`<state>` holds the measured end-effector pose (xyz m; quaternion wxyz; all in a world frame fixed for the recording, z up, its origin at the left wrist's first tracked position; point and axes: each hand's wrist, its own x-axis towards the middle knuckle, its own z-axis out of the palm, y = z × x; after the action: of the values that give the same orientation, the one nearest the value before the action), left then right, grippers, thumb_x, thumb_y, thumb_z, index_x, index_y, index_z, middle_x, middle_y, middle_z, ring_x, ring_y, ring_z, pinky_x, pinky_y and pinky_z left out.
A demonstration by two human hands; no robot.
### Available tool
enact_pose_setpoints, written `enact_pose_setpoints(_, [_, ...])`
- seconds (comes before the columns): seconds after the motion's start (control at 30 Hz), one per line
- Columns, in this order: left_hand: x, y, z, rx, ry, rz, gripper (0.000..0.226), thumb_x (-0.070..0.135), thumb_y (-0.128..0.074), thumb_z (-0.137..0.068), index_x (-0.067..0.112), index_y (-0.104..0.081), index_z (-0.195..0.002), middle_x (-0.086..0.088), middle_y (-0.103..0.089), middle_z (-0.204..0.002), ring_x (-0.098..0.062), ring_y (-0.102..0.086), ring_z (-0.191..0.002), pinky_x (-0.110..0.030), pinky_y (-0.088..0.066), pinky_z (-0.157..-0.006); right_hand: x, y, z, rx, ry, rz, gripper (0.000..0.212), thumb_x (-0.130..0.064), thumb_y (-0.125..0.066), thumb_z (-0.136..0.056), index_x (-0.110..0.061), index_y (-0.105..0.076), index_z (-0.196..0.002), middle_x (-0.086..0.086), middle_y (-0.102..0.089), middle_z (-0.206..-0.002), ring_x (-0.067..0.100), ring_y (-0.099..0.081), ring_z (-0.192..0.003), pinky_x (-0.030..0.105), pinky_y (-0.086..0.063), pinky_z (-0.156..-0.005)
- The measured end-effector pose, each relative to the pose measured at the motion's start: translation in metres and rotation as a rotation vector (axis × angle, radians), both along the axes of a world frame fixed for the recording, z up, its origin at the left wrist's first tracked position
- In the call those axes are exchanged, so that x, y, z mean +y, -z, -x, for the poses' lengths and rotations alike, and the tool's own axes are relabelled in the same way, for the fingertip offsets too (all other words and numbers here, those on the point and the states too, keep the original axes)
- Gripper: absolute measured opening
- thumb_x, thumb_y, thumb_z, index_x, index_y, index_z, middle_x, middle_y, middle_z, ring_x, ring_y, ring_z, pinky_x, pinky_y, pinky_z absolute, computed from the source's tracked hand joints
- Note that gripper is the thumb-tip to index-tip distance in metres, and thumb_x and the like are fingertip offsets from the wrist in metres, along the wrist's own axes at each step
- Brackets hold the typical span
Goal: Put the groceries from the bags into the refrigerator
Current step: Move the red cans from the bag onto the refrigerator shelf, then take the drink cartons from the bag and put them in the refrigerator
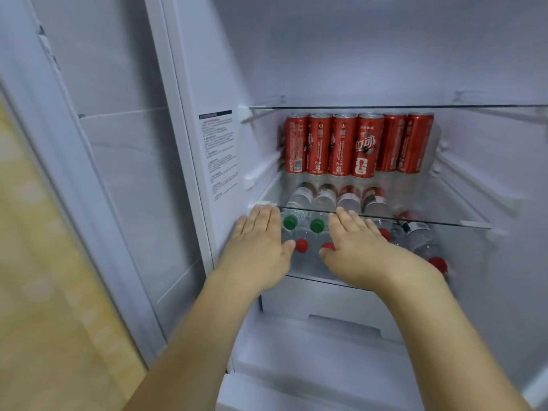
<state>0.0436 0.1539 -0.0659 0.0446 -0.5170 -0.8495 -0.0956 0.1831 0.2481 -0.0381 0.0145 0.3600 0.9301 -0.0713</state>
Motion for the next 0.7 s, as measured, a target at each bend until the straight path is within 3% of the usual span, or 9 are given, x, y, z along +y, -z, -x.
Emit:
enact_pose_setpoints(0.33, [-0.071, 0.012, -0.017, -0.025, -0.185, 0.102, 0.07, 0.045, -0.027, -0.105, 0.013, 0.006, -0.158, -0.003, 0.011, -0.166, -0.018, 0.013, -0.152, -0.034, 0.008, -0.122, -0.031, 0.007, 0.005, 0.023, -0.236, 0.049, 0.066, -0.029, -0.029, -0.105, -0.013, 0.011, -0.155, 0.003, 0.022, -0.161, 0.018, 0.019, -0.149, 0.035, 0.011, -0.119])
enact_pose_setpoints(0.7, [-0.174, -0.002, -0.02, 0.007, -0.475, 0.083, 0.072, 0.046, -0.027, -0.105, 0.01, 0.005, -0.157, -0.006, 0.008, -0.166, -0.022, 0.009, -0.153, -0.04, 0.0, -0.124, -0.108, 0.003, 0.033, 0.026, -0.58, 0.088, 0.066, -0.027, -0.029, -0.105, -0.014, 0.014, -0.155, 0.002, 0.025, -0.16, 0.017, 0.02, -0.149, 0.032, 0.011, -0.119])
